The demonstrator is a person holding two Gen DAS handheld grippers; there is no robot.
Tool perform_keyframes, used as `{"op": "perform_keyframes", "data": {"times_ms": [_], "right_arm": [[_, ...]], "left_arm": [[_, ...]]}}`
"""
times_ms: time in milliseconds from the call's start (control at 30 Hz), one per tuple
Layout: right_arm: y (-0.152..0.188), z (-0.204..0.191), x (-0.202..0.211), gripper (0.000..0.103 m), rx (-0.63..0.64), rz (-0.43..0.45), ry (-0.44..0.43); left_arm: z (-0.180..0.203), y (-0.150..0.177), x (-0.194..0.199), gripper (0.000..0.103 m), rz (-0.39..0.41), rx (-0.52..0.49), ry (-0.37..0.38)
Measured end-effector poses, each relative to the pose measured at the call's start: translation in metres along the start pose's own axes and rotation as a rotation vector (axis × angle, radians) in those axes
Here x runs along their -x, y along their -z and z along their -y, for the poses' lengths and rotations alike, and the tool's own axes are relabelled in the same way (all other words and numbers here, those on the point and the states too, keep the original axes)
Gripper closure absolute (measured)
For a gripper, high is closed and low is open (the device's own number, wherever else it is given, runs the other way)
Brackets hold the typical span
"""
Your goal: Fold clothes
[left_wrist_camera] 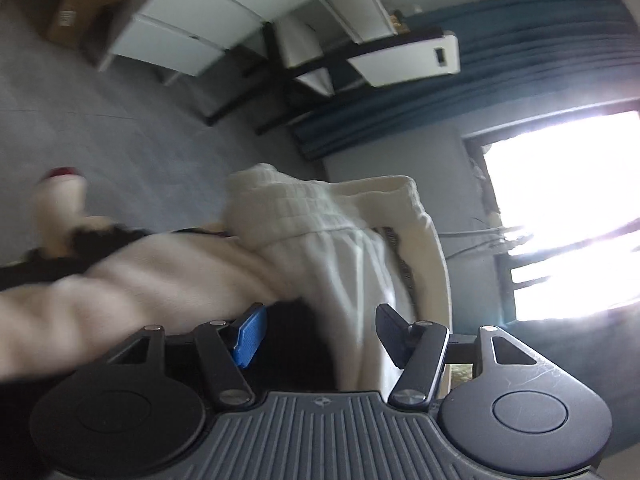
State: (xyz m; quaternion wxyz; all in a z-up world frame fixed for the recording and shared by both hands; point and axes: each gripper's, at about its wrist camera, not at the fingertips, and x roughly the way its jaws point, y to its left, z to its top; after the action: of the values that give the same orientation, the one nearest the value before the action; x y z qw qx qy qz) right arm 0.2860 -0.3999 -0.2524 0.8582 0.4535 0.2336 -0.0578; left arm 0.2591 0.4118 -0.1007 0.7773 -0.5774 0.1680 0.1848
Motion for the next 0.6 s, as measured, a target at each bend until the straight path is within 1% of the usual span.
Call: {"op": "perform_keyframes", "data": {"times_ms": [67, 100, 133, 167, 267, 300, 333, 367, 400, 433, 467, 500, 533, 600], "right_arm": [[-0.01, 0.001, -0.017, 0.054, -0.008, 0.064, 0.045], [-0.016, 0.002, -0.024, 0.057, -0.017, 0.097, 0.069], [-0.024, 0.006, -0.03, 0.066, -0.05, 0.134, 0.1], [-0.032, 0.009, -0.035, 0.069, -0.082, 0.171, 0.131], [-0.055, 0.02, -0.05, 0.069, -0.175, 0.278, 0.221], [-0.063, 0.019, -0.055, 0.069, -0.176, 0.284, 0.234], [-0.07, 0.019, -0.059, 0.069, -0.174, 0.288, 0.247], [-0.075, 0.018, -0.06, 0.073, -0.158, 0.284, 0.258], [-0.081, 0.017, -0.061, 0.076, -0.14, 0.279, 0.266], [-0.083, 0.015, -0.06, 0.082, -0.111, 0.266, 0.263], [-0.086, 0.013, -0.058, 0.087, -0.085, 0.253, 0.259], [-0.089, 0.013, -0.054, 0.089, -0.079, 0.242, 0.244], [-0.091, 0.016, -0.048, 0.091, -0.1, 0.226, 0.223], [-0.096, 0.02, -0.028, 0.092, -0.121, 0.205, 0.181]], "left_arm": [[0.008, -0.005, -0.015, 0.041, 0.047, -0.019, -0.019], [0.013, -0.009, -0.025, 0.041, 0.064, -0.014, -0.037], [0.018, -0.014, -0.034, 0.041, 0.072, -0.005, -0.056], [0.022, -0.018, -0.043, 0.041, 0.07, 0.005, -0.079], [0.041, -0.024, -0.065, 0.042, 0.052, -0.029, -0.15], [0.046, -0.025, -0.068, 0.051, 0.049, -0.042, -0.171], [0.05, -0.027, -0.069, 0.065, 0.046, -0.056, -0.192], [0.055, -0.028, -0.069, 0.071, 0.044, -0.069, -0.212], [0.059, -0.03, -0.07, 0.081, 0.042, -0.082, -0.233], [0.064, -0.031, -0.071, 0.086, 0.04, -0.096, -0.253], [0.068, -0.032, -0.072, 0.088, 0.038, -0.109, -0.273], [0.072, -0.036, -0.068, 0.09, 0.035, -0.107, -0.273], [0.074, -0.04, -0.063, 0.092, 0.033, -0.097, -0.261], [0.082, -0.047, -0.051, 0.093, 0.04, -0.137, -0.235]]}}
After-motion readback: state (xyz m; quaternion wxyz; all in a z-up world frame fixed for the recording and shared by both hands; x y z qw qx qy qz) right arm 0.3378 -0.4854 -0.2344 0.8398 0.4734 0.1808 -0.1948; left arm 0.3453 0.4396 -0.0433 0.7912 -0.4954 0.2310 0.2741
